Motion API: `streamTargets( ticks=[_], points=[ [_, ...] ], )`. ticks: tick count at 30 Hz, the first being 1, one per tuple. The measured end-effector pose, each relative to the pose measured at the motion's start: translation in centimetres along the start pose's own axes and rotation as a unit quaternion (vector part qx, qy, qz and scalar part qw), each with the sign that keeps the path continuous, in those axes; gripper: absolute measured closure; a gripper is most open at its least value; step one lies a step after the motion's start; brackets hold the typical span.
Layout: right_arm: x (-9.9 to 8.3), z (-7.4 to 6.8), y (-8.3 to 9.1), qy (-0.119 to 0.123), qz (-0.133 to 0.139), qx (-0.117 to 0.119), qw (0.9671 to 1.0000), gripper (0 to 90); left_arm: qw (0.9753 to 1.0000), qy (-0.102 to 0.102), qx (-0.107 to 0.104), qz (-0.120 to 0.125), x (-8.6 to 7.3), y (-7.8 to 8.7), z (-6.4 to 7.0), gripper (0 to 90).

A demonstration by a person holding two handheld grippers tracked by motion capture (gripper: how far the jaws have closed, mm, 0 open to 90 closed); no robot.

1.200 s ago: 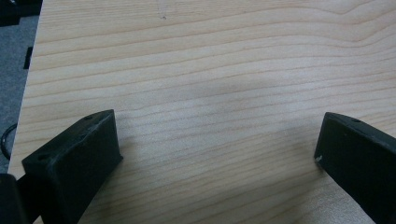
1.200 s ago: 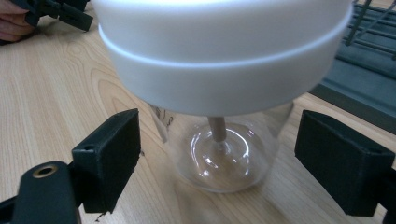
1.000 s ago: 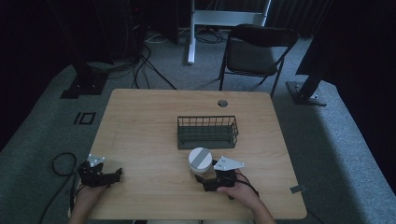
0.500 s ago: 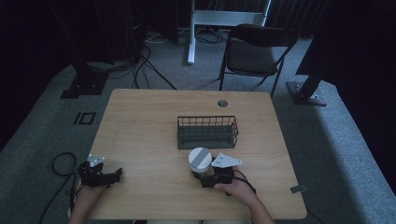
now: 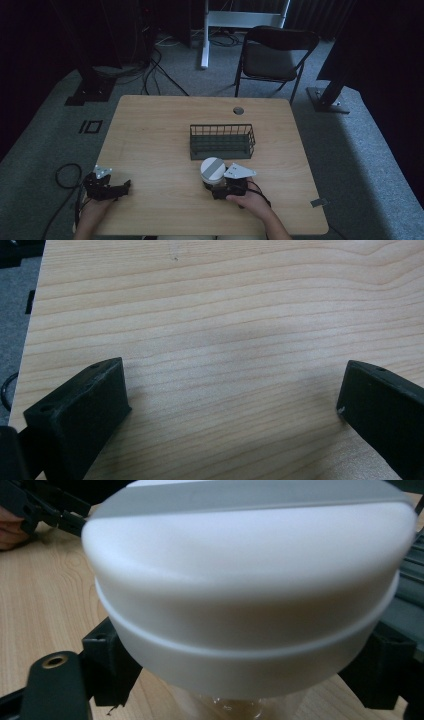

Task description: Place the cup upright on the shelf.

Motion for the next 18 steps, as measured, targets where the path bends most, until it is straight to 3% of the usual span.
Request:
streamTargets(
  ticks=[7, 11, 13, 18],
  points=[
    [0.29, -0.18, 0.07, 0.019, -0.005, -0.013, 0.9997, 18.0, 1.0, 0.0, 0.0, 0.0, 0.0, 0.0, 0.0, 0.2],
    [0.47, -0.1, 0.22, 0.009, -0.008, -0.009, 0.9999, 18.2, 1.0, 0.0, 0.0, 0.0, 0.0, 0.0, 0.0, 0.2],
    [0.55, 0.02, 0.27, -0.009, -0.007, -0.011, 0.9999, 18.2, 1.0, 0.0, 0.0, 0.0, 0.0, 0.0, 0.0, 0.2],
    [1.03, 0.32, 0.59, -0.011, -0.001, -0.017, 0.9998, 18.2, 1.0, 0.0, 0.0, 0.0, 0.0, 0.0, 0.0, 0.2]
  ],
)
Point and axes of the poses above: each handheld gripper's, and its own axes: y roughly backward along the jaws, x roughly out of its top, z roughly to its right, the point moved 2 cm from there along -y, roughly forward along the jaws, and after that the axes turned 13 degrees about y, right-handed, at the moved point
